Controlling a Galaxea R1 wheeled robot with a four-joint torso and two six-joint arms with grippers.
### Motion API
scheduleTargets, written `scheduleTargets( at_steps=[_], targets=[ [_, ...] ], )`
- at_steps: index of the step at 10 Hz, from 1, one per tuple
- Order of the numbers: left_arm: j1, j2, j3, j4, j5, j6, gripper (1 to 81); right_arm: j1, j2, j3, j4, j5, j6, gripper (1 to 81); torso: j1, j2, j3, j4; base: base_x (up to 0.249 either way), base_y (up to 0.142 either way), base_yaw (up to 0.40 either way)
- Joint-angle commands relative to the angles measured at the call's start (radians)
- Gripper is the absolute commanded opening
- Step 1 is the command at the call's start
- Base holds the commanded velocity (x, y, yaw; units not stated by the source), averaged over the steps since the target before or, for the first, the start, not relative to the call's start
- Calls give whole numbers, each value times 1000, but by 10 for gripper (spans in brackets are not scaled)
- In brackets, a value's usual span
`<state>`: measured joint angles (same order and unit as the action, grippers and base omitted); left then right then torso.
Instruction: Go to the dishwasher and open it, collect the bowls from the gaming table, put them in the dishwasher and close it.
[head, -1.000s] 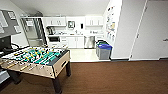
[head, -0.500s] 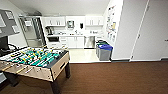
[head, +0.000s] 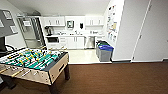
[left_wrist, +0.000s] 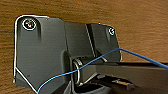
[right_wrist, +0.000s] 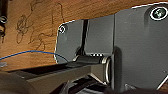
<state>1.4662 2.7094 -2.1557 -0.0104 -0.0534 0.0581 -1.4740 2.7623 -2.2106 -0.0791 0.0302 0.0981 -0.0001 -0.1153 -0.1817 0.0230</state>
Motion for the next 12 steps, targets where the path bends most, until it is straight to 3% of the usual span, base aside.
scheduleTargets(
  at_steps=[1,12],
  targets=[
    [-46,-15,16,6,52,12,811,48,-13,16,10,-50,0,811,0,0,0,0,143,0,0],
    [-46,-19,16,7,52,12,811,48,-11,14,10,-50,0,811,0,0,0,0,151,0,0]
  ],
)
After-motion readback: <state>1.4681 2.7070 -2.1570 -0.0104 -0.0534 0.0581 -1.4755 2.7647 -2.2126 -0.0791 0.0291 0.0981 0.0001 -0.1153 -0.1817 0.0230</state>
